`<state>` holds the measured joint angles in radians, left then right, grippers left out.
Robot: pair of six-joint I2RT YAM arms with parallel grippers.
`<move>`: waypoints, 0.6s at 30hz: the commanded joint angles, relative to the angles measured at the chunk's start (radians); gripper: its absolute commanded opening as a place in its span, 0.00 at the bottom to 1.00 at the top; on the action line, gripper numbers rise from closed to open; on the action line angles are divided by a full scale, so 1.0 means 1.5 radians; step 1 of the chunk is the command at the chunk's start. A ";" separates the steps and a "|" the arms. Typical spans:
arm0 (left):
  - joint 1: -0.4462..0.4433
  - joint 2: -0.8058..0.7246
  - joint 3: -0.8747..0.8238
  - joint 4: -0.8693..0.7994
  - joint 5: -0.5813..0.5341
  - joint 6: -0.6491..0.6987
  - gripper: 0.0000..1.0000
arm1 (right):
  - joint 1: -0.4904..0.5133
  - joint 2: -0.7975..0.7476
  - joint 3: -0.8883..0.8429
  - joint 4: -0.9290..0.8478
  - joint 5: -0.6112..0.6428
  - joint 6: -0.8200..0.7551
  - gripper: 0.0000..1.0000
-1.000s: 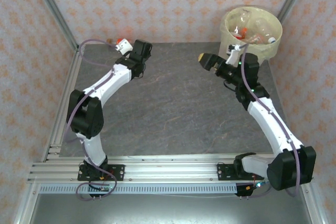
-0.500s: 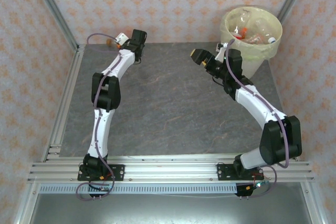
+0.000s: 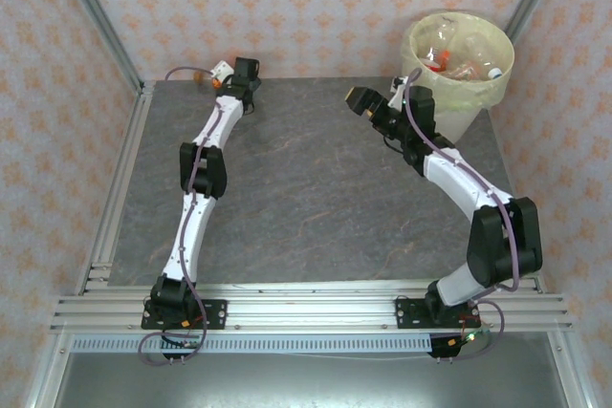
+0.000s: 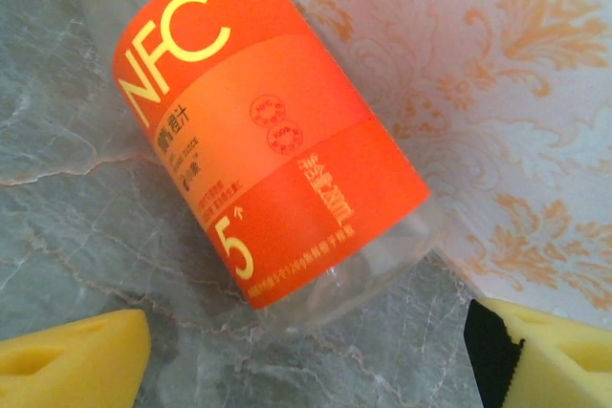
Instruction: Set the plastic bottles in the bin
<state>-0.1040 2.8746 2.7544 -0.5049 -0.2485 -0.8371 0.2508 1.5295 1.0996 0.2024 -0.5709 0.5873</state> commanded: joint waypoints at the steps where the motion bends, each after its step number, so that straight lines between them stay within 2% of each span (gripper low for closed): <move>1: 0.015 0.009 0.034 0.006 0.009 0.018 0.87 | 0.003 0.003 0.023 0.013 0.014 0.000 0.99; 9: 0.026 0.038 0.059 0.035 0.015 0.039 0.82 | 0.003 -0.001 0.031 -0.023 0.032 -0.038 0.99; 18: 0.040 0.010 0.048 -0.018 0.040 0.051 0.77 | 0.002 -0.018 0.037 -0.056 0.053 -0.080 0.99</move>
<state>-0.0624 2.9227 2.8132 -0.4831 -0.2085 -0.7975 0.2508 1.5337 1.1259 0.1341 -0.5190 0.5076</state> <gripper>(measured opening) 0.776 0.993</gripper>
